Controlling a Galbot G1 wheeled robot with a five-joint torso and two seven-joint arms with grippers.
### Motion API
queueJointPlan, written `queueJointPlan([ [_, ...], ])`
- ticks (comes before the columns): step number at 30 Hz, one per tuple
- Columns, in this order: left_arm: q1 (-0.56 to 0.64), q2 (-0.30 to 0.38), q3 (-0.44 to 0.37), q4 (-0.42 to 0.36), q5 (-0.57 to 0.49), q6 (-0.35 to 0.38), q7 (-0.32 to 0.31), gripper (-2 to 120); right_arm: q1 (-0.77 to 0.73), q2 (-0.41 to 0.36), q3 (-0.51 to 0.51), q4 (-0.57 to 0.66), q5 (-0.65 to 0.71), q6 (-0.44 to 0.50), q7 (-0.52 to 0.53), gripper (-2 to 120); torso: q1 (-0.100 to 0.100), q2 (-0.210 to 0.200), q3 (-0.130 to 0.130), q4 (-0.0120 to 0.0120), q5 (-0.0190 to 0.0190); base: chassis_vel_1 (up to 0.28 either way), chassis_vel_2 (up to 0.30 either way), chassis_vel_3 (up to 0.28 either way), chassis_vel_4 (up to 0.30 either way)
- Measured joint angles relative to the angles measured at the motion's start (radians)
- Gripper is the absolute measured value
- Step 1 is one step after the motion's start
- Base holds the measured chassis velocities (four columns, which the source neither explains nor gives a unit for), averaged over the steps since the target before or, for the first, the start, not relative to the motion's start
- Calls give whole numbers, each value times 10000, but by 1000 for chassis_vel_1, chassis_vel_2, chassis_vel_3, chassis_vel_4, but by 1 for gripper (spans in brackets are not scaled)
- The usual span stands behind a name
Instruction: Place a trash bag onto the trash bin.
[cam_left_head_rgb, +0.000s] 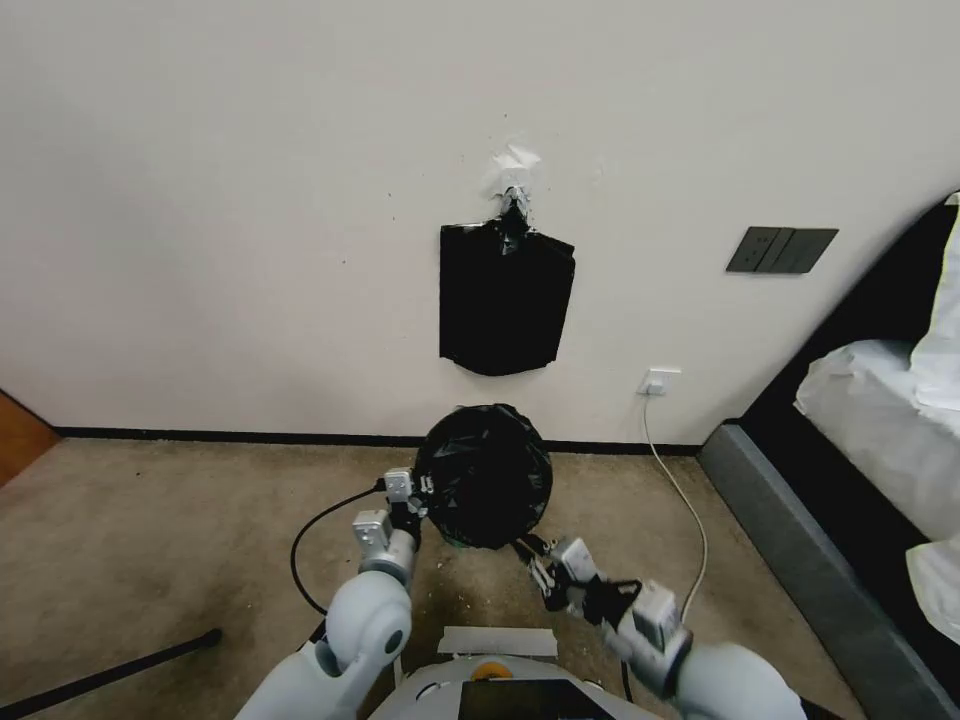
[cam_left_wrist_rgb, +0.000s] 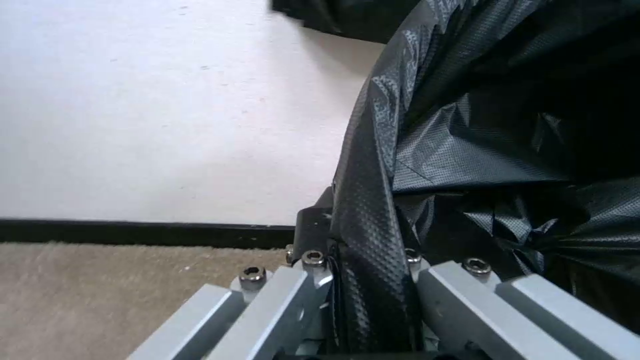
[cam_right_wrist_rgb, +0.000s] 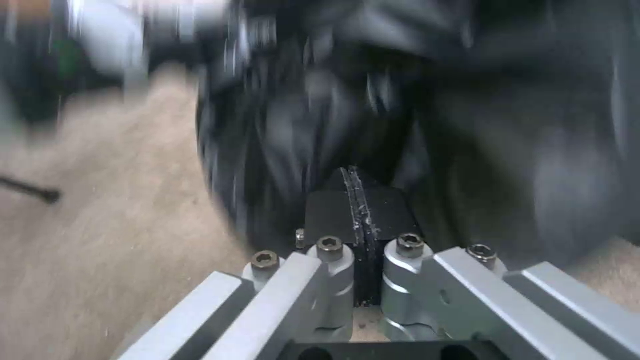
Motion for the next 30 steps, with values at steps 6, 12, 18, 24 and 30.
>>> queueJointPlan([
  [6,-182,-8,156,133,26,24,3,1,2201,447,-1325,-352,1595,-883,1400,0,0,0,0,3,1,0,0,0,0],
  [12,-221,7,141,186,-32,60,4,1,4027,1491,-2690,-1342,2973,-1617,3030,0,0,0,0,3,-2,0,0,0,0],
  [18,-226,-3,92,196,-76,86,-2,1,4705,2143,-3194,-1918,3778,-1874,4295,0,0,0,0,2,-1,0,0,0,0],
  [24,-214,-9,74,185,-110,108,-9,1,4992,2580,-3539,-2443,3901,-1939,5017,0,0,0,0,1,0,0,0,0,0],
  [30,-168,-14,71,155,-113,113,-9,1,5142,2768,-3758,-2872,3708,-1948,5217,0,0,0,0,0,-1,0,0,0,0],
])
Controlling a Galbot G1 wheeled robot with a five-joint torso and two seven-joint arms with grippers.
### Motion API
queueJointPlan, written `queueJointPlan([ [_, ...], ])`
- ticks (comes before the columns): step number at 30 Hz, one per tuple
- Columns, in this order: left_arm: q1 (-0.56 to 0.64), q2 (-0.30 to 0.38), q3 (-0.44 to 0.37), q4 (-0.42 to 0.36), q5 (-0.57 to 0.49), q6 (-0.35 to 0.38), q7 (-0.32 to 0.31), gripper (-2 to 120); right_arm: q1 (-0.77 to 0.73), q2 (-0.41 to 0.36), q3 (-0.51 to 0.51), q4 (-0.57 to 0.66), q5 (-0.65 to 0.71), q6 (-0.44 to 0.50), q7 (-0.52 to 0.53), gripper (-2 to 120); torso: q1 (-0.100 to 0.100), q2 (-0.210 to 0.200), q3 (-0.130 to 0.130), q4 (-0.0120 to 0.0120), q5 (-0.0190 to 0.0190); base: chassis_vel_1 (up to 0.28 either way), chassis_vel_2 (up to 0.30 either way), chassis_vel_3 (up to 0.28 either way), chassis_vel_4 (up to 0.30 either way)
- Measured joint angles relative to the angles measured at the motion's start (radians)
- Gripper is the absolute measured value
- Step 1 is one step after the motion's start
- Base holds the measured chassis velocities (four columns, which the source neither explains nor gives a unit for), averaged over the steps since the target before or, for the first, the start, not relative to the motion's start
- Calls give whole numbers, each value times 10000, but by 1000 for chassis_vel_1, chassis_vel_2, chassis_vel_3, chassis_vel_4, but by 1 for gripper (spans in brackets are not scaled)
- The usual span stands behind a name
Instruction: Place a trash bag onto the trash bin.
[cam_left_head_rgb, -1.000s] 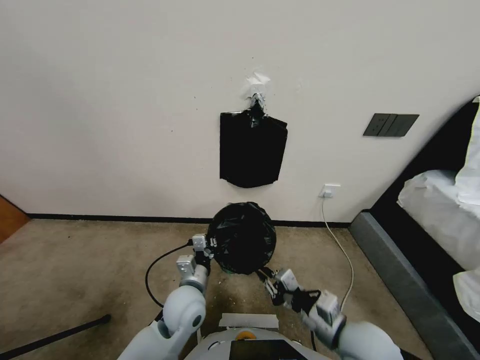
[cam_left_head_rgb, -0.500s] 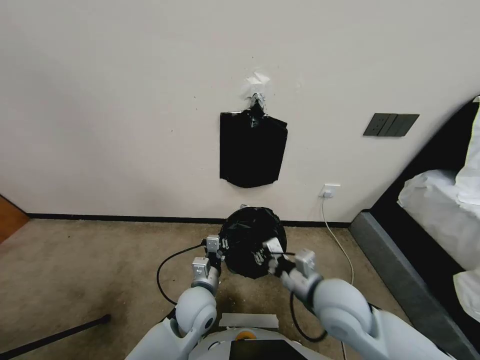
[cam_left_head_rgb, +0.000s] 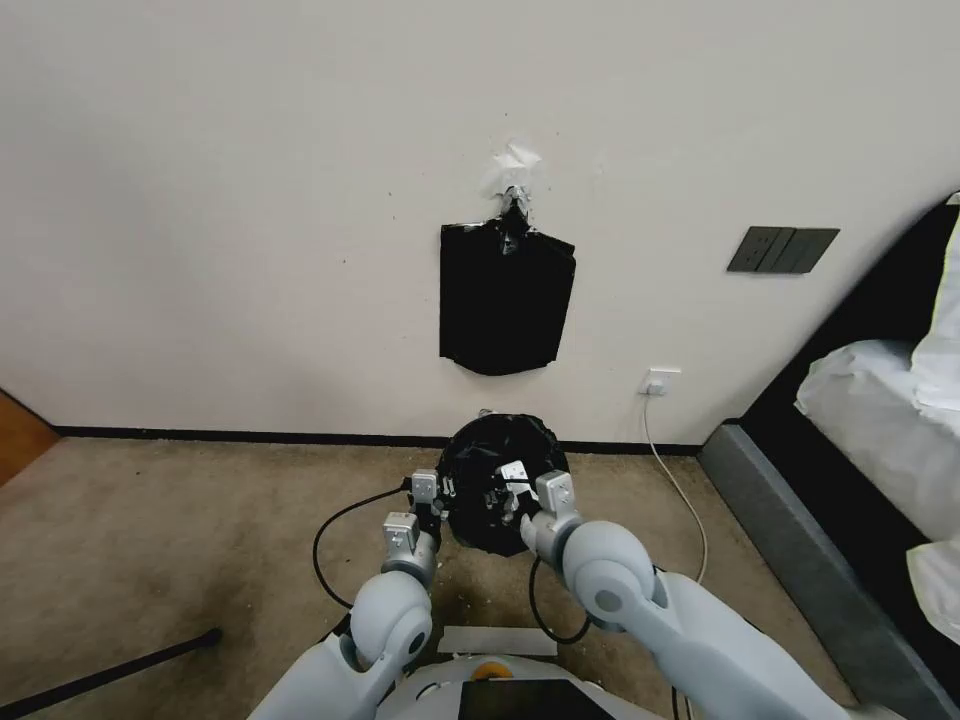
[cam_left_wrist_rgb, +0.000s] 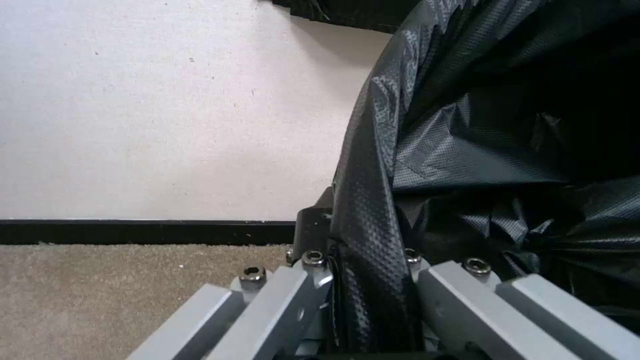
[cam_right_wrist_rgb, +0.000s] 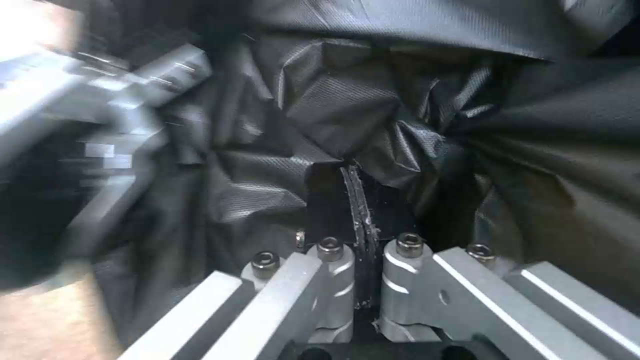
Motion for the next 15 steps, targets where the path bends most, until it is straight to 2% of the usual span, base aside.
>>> queueJointPlan([
  [5,45,0,14,-39,10,16,29,1,471,270,-270,-755,-278,24,271,0,0,0,0,1,1,0,0,0,0],
  [15,151,-17,46,-64,101,23,93,1,900,540,-512,-1475,-355,21,709,0,0,0,0,1,1,0,0,0,0],
])
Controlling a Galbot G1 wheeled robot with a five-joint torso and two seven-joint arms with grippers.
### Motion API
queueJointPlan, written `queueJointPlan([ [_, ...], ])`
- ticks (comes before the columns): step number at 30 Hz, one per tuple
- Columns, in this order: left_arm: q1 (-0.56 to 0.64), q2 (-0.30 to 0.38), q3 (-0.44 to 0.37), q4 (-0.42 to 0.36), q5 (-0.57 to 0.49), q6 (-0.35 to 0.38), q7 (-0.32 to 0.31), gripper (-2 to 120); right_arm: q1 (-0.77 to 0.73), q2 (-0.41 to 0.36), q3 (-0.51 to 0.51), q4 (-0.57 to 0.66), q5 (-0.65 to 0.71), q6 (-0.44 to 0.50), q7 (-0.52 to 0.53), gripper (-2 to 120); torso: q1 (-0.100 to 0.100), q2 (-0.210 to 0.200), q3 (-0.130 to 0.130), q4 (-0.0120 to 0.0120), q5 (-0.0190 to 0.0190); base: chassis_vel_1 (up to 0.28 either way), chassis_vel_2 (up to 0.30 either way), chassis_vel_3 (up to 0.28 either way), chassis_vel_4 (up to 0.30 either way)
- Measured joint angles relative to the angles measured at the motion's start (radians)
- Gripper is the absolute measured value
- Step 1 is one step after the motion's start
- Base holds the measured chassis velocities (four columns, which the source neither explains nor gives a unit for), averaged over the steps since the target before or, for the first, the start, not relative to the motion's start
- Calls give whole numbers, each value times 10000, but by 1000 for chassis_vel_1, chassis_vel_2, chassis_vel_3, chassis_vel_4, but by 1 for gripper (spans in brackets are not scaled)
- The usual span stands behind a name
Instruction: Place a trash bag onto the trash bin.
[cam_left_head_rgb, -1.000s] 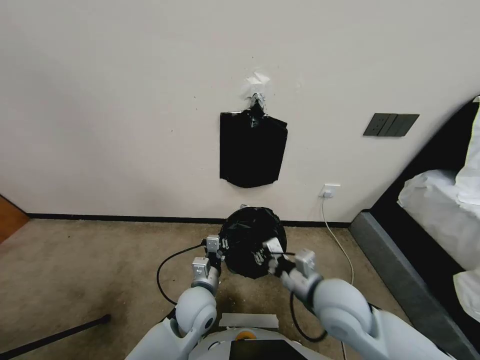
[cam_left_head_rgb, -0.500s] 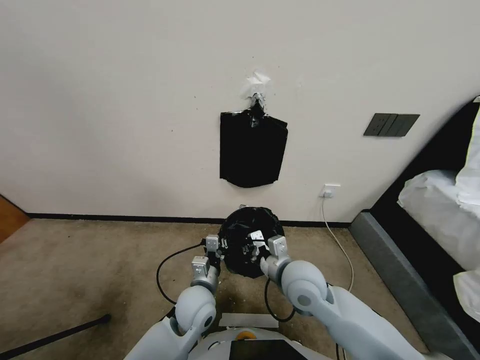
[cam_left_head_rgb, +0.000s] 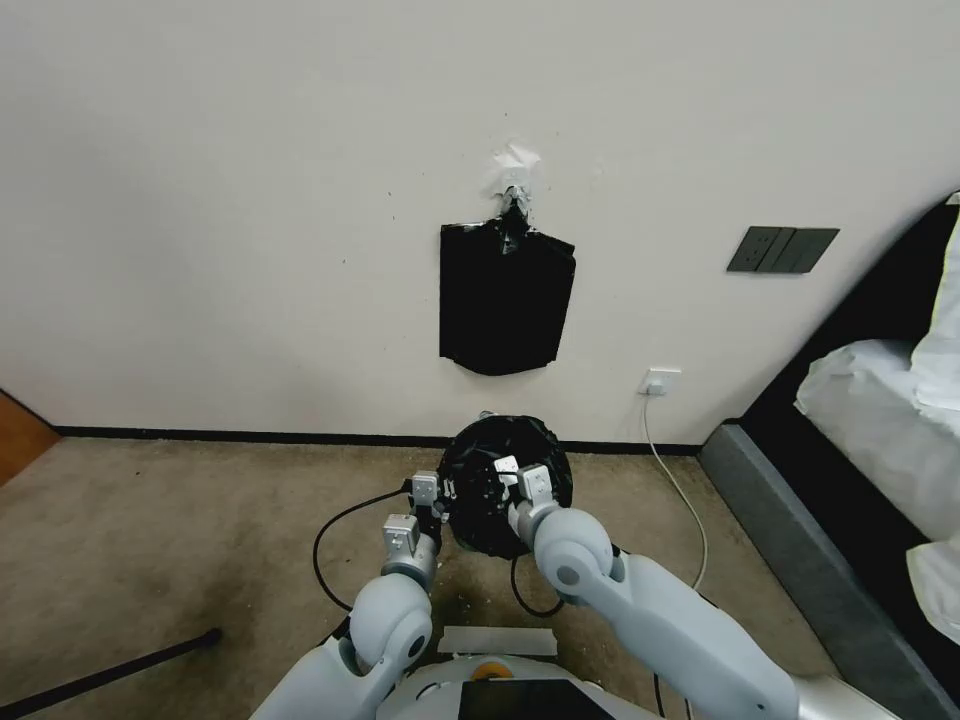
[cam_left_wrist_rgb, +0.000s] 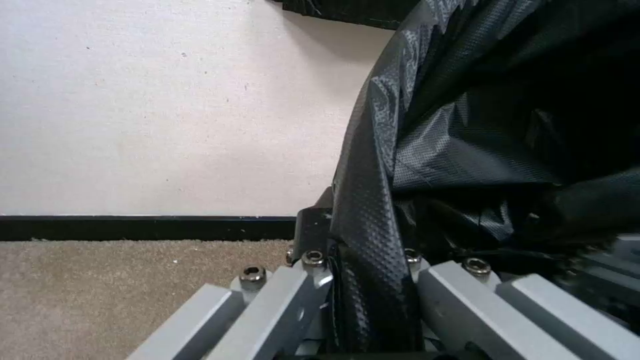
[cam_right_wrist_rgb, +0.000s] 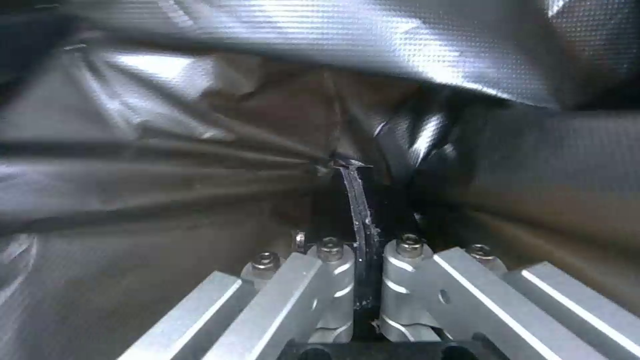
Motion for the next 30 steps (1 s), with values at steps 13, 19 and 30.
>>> queueJointPlan([
  [13,136,-18,-5,-142,67,0,65,1,154,172,-23,-541,9,-41,175,0,0,0,-1,0,0,0,0,0,0],
  [19,212,-53,-2,-235,68,0,105,1,232,161,-47,-878,31,-47,185,0,-1,0,0,0,1,0,0,0,0],
  [30,163,-96,55,-269,68,31,110,1,351,221,-37,-1321,56,-54,267,0,0,0,-1,0,1,0,0,0,0],
])
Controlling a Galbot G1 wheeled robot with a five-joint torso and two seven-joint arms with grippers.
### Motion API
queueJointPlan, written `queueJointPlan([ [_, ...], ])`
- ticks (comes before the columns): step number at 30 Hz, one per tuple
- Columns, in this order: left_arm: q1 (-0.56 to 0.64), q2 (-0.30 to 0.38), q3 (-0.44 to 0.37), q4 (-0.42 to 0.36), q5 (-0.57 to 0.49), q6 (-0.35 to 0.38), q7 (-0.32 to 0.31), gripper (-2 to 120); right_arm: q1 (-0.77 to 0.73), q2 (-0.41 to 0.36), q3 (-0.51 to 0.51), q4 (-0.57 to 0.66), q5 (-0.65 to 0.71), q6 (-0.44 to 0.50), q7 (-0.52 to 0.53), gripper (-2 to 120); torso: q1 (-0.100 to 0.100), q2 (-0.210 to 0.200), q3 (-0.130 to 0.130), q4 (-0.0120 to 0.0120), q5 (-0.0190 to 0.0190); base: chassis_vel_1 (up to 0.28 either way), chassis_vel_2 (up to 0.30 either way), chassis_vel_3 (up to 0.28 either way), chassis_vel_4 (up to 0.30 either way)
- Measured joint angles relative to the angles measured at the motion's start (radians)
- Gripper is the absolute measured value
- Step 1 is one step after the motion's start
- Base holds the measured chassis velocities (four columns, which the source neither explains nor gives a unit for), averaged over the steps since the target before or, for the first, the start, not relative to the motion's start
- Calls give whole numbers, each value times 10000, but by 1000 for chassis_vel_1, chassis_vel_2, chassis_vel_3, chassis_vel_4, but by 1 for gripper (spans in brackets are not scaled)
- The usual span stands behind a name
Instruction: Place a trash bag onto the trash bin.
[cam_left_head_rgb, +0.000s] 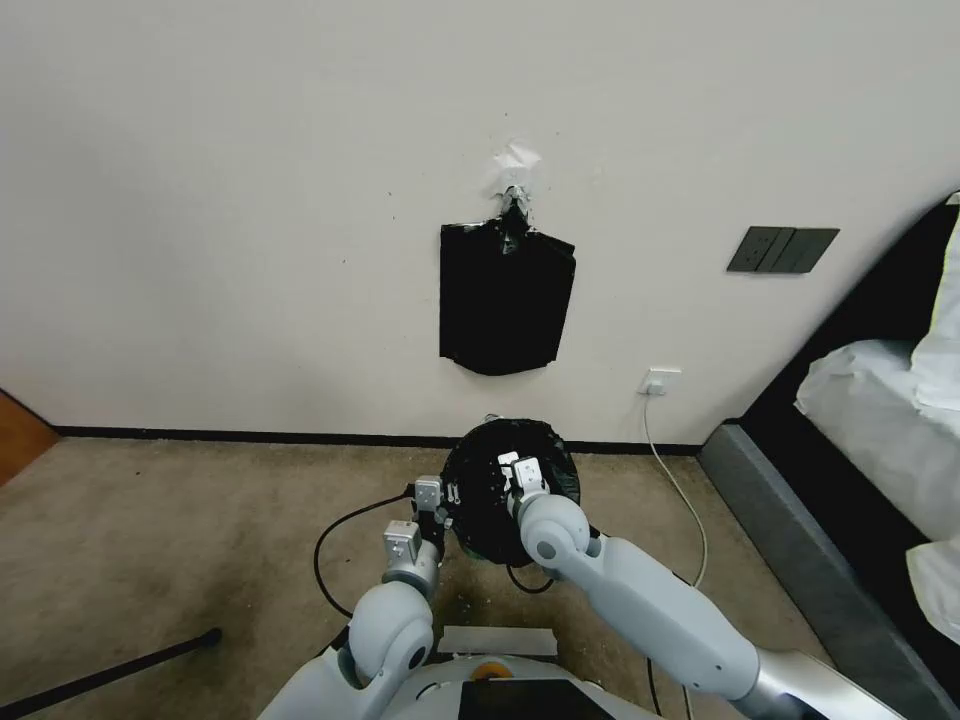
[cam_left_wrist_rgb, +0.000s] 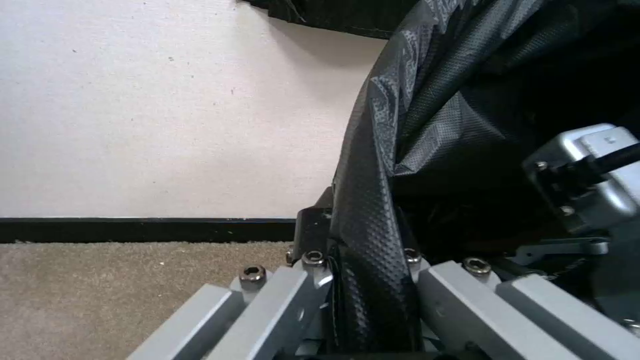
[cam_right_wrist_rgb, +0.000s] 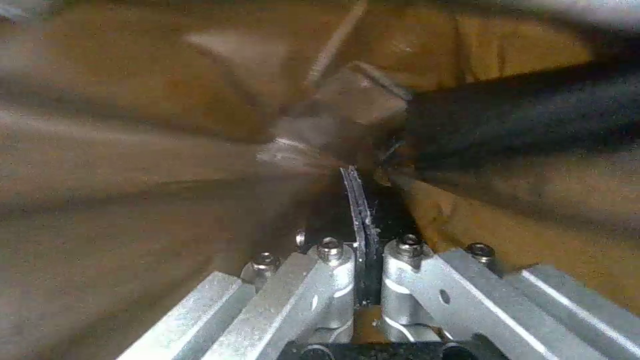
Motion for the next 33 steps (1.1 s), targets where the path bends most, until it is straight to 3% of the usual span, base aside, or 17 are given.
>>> queueJointPlan([
  [33,-18,16,227,-160,128,164,160,1,238,337,-3,-1007,120,-4,179,0,-1,0,0,0,0,0,0,0,0],
])
